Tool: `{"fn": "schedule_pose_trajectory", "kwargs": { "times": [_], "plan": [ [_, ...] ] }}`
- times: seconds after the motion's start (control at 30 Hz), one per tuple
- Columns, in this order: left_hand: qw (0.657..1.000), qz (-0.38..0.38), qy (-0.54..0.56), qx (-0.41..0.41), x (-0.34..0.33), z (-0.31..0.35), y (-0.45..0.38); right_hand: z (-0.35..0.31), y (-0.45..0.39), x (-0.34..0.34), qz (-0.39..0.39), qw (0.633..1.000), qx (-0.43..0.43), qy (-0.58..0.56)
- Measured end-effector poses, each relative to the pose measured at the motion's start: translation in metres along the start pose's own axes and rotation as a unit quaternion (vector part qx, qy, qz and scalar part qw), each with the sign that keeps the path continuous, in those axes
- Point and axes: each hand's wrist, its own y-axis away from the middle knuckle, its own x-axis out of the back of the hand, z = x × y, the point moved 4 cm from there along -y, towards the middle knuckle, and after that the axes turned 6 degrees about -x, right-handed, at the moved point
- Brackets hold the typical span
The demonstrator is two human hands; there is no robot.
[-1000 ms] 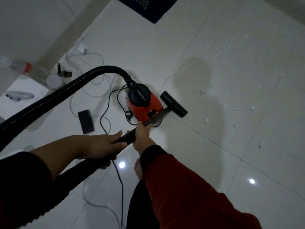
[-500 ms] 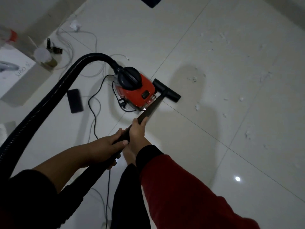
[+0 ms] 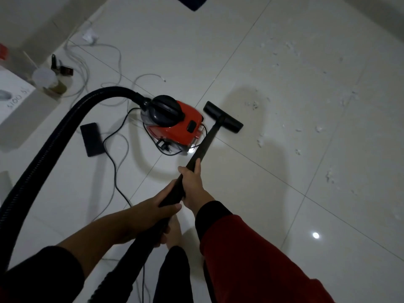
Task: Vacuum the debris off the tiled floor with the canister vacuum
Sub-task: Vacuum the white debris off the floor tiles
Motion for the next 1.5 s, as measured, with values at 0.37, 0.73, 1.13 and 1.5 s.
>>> {"fn": "schedule_pose_trajectory", "kwargs": {
  "times": [0.37,0.73,1.13,1.5],
  "plan": [
    [0.999,0.014,0.039,-0.034,0.041,0.037,-0.036,-0.054,-0.023,-0.031,-0.029,0.999,0.012,-0.031],
    [0.997,0.016,0.06,-0.046,0.073,0.08,-0.049,-0.099,-0.035,-0.062,-0.018,0.989,0.057,-0.133],
    [0.992,-0.016,0.116,-0.052,0.088,0.144,-0.105,-0.185,-0.065,-0.051,-0.007,0.989,0.049,-0.137],
    [0.995,0.012,0.082,-0.054,0.046,0.27,-0.212,-0.316,-0.105,0.013,-0.066,0.981,0.075,-0.164]
  ]
}}
